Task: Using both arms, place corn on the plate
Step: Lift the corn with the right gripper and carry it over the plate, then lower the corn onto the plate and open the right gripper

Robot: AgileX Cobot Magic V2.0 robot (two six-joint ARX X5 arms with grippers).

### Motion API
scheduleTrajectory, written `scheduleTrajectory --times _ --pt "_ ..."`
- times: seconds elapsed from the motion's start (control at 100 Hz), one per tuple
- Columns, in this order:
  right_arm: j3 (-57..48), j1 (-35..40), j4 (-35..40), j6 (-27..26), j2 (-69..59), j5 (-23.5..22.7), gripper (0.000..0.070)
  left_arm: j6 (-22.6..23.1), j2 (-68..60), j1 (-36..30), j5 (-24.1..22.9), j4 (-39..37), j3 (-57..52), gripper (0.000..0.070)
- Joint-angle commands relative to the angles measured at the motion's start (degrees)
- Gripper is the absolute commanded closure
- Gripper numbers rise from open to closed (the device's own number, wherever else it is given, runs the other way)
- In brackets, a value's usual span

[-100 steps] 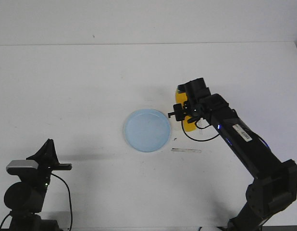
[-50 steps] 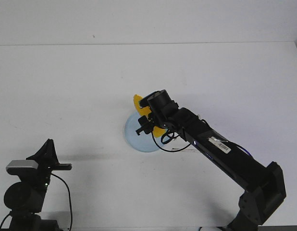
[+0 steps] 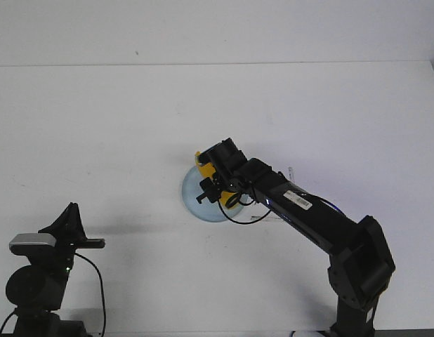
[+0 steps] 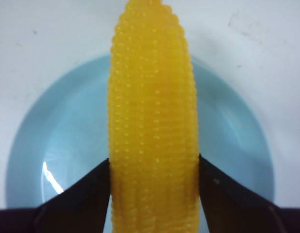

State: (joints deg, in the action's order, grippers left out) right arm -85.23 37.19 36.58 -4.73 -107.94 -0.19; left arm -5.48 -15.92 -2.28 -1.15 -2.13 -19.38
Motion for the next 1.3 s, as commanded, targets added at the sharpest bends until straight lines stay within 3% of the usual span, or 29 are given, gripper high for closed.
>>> scheduleTrajectory --times 0.0,0.2,0.6,0.75,1.06,1.29 --pt "-1.01 0.79 -0.87 0.28 -1.33 0.02 0.0417 -0.13 0.04 -0.04 0.04 -0.52 -0.46 0.0699" --pt "-1.01 1.11 -1.46 0.26 -1.33 -0.26 0.0357 -0.13 0.04 -0.04 0.04 -0.52 -0.46 0.0699" --pt "-1.01 1.77 0.98 -1.27 -1.97 -0.2 0.0341 -0.13 0.04 -0.04 0.04 -0.52 -0.46 0.0699" --pt "-1.01 1.81 1.18 -1.44 -1.97 -0.26 0.0254 -0.13 0.04 -0.04 0.04 -0.52 -0.46 0.0699" --pt "-1.09 1.97 0.02 -1.42 -1.53 0.33 0.0253 -0.13 0.04 -0.04 0.04 -0.52 -0.46 0.0699" --pt "-3.65 1.73 0.22 -0.83 1.55 3.48 0.0257 -0.13 0.04 -0.04 0.04 -0.52 -0.46 0.0699"
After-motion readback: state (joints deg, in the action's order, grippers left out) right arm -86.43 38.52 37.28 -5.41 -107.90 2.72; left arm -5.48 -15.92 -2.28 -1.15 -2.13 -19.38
